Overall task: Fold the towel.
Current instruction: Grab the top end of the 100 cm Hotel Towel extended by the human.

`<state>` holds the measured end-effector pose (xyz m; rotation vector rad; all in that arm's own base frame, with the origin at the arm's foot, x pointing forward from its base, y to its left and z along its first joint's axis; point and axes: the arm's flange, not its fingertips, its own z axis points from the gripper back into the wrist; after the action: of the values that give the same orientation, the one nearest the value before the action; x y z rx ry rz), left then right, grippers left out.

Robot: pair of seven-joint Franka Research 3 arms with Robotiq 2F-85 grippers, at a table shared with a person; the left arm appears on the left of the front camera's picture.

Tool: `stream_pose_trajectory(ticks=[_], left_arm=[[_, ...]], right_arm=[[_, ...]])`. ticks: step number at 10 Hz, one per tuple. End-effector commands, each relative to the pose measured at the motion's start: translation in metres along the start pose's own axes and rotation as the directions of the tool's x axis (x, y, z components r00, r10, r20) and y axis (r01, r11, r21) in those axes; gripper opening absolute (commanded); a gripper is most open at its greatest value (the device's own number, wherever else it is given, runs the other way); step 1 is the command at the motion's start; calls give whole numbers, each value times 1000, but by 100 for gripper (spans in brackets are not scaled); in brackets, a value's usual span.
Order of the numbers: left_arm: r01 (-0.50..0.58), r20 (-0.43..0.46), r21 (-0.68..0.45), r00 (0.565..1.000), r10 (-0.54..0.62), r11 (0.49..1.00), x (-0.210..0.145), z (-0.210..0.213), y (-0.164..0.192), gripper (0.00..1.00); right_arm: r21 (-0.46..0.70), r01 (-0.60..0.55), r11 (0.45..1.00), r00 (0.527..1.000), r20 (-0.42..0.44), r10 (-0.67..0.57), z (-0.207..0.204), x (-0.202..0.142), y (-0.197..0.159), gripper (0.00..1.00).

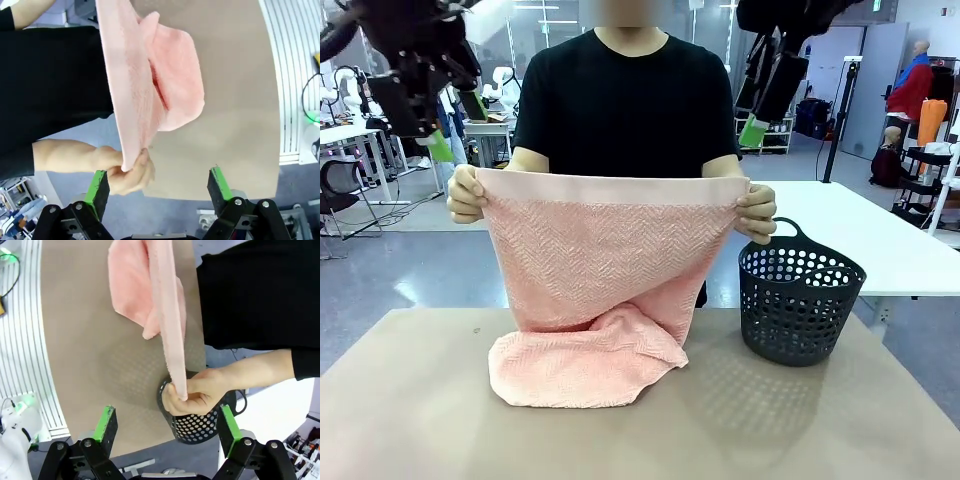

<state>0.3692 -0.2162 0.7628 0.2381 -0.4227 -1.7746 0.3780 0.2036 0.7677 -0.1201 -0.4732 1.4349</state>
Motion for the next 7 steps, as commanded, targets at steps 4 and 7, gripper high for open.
stream_pose_trajectory(ticks=[4, 7], left_arm=[[-170, 16, -15, 985, 170, 985, 9, -27, 34, 100], [-215, 14, -59, 976, 217, 975, -1, -56, 41, 100]], right_arm=[[-39, 11, 999, 1000, 7, -11, -40, 11, -11, 100], [5, -23, 1000, 1000, 20, 23, -69, 16, -16, 100]])
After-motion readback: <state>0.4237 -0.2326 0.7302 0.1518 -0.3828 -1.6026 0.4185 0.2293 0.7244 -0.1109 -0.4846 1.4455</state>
